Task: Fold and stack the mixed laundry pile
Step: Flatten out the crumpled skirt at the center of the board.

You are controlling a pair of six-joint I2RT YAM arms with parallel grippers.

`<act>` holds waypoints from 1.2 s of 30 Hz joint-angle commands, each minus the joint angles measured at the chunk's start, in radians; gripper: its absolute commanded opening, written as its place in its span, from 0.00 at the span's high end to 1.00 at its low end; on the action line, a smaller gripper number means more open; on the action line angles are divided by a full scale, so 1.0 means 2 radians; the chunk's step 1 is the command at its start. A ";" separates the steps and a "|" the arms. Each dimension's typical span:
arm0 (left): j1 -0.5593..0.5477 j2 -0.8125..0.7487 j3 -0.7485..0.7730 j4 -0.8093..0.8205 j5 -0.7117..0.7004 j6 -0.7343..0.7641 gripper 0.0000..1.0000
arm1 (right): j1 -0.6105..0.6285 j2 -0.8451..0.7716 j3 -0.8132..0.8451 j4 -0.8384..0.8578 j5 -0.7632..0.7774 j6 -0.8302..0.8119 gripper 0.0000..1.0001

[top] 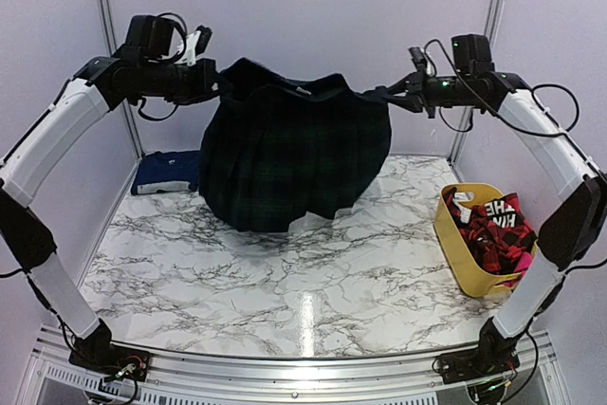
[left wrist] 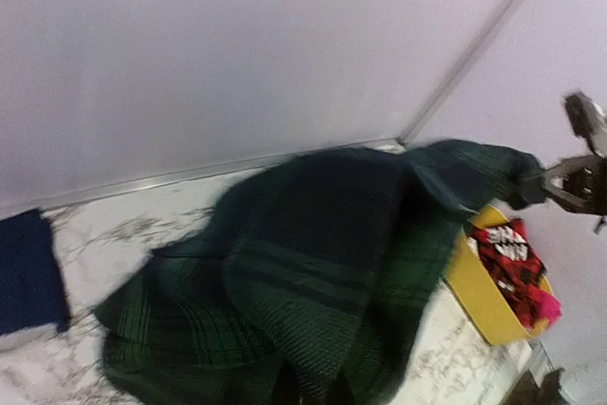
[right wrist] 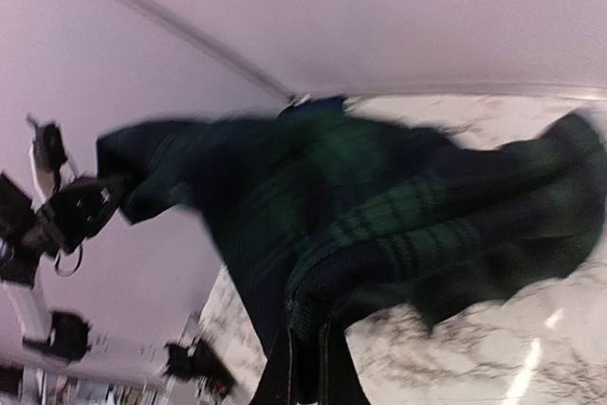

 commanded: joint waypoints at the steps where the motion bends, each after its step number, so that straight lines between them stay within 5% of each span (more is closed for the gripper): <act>1: -0.078 0.017 0.056 0.003 0.091 0.038 1.00 | 0.133 0.011 0.034 0.003 -0.022 -0.022 1.00; 13: -0.082 -0.073 0.025 0.006 0.089 0.046 1.00 | 0.142 -0.077 0.028 0.017 0.011 0.034 1.00; 22: -0.031 0.027 0.061 0.012 -0.050 0.026 1.00 | 0.026 -0.007 0.007 0.085 -0.006 0.051 1.00; 24: 0.000 0.081 0.113 0.027 -0.037 0.001 1.00 | -0.001 0.044 0.052 0.118 -0.021 0.072 1.00; 30: 0.048 0.206 0.316 0.071 0.024 -0.048 1.00 | -0.025 0.244 0.376 0.146 -0.071 0.166 1.00; 33: 0.050 0.160 0.270 0.120 0.064 -0.040 1.00 | -0.027 0.202 0.328 0.228 -0.083 0.192 1.00; 36: 0.044 0.079 0.135 0.144 0.100 0.009 1.00 | -0.027 0.110 0.160 0.236 -0.080 0.136 1.00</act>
